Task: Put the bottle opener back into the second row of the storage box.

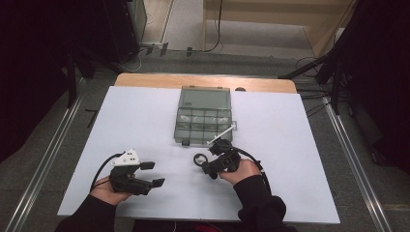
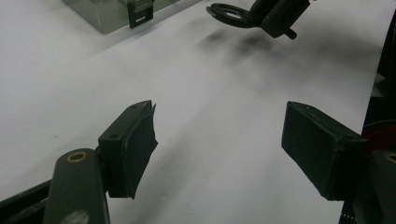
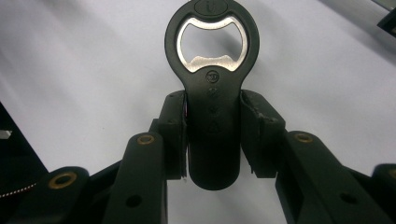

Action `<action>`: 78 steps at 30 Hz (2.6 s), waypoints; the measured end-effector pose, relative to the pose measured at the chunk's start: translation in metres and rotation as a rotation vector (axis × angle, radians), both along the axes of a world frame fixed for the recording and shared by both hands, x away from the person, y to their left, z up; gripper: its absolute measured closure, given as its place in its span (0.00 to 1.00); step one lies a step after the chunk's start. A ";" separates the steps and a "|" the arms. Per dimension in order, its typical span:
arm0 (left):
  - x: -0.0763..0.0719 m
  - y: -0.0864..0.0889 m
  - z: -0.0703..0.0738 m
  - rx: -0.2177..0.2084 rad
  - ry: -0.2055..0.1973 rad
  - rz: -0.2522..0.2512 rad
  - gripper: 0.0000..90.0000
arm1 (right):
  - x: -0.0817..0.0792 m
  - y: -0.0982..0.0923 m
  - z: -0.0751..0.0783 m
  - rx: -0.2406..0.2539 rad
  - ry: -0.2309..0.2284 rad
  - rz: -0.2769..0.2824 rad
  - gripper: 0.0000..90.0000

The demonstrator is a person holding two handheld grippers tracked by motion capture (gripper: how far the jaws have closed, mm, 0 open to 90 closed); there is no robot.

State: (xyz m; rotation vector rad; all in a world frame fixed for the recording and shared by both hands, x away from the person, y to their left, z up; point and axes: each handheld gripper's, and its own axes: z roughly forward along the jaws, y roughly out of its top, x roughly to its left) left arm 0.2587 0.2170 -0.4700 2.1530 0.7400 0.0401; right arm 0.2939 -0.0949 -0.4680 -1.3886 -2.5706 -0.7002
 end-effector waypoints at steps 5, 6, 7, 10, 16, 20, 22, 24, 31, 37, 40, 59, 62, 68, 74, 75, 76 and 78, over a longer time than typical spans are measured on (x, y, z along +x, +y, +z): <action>0.000 0.000 -0.001 0.002 0.001 0.001 0.29 | 0.002 -0.004 0.002 0.013 -0.001 0.019 0.72; 0.001 0.000 -0.001 0.004 0.001 0.002 0.29 | 0.002 -0.004 0.002 0.013 0.001 0.022 0.72; 0.001 0.000 -0.001 0.004 0.001 0.002 0.29 | 0.003 -0.004 0.003 0.011 0.002 0.026 0.72; 0.001 0.000 -0.001 0.004 0.002 0.004 0.29 | 0.005 -0.004 0.005 0.007 0.000 0.040 0.72; 0.001 0.000 -0.001 0.004 0.002 0.003 0.29 | 0.012 -0.002 0.013 -0.007 0.001 0.060 0.72; 0.001 0.000 -0.001 0.002 0.001 0.004 0.29 | 0.017 -0.001 0.018 -0.006 0.003 0.069 0.72; 0.001 0.000 -0.001 0.001 0.002 0.004 0.29 | 0.018 -0.001 0.020 -0.007 0.006 0.072 0.72; 0.001 0.000 -0.001 0.001 0.002 0.003 0.29 | 0.019 0.000 0.022 -0.007 0.008 0.075 0.72; 0.001 0.000 -0.001 0.002 0.003 0.003 0.29 | 0.023 -0.003 0.029 -0.015 -0.004 0.073 0.72; 0.001 0.000 -0.001 0.004 0.003 0.002 0.29 | 0.027 -0.005 0.034 -0.007 -0.002 0.076 0.72; 0.001 0.000 -0.001 0.001 0.003 0.003 0.29 | 0.030 -0.006 0.035 -0.009 -0.005 0.073 0.72; 0.001 0.001 -0.001 0.001 0.005 0.002 0.29 | 0.049 -0.007 0.049 -0.014 -0.009 0.074 0.72; 0.001 0.001 -0.001 0.001 0.005 0.002 0.29 | 0.053 -0.006 0.051 -0.010 -0.009 0.074 0.72; 0.001 0.001 -0.001 0.000 0.006 0.002 0.29 | 0.064 -0.005 0.053 -0.009 -0.009 0.084 0.72; 0.001 0.000 -0.001 0.001 0.006 0.001 0.29 | 0.077 -0.006 0.055 -0.016 -0.004 0.113 0.72; 0.001 0.000 -0.001 -0.001 0.006 0.002 0.29 | 0.078 -0.005 0.056 -0.020 -0.006 0.122 0.72; 0.001 0.000 -0.001 0.000 0.006 0.002 0.29 | 0.080 -0.004 0.056 -0.026 -0.007 0.132 0.72; 0.001 0.000 -0.001 0.000 0.007 0.002 0.29 | 0.084 -0.003 0.056 -0.039 -0.005 0.146 0.72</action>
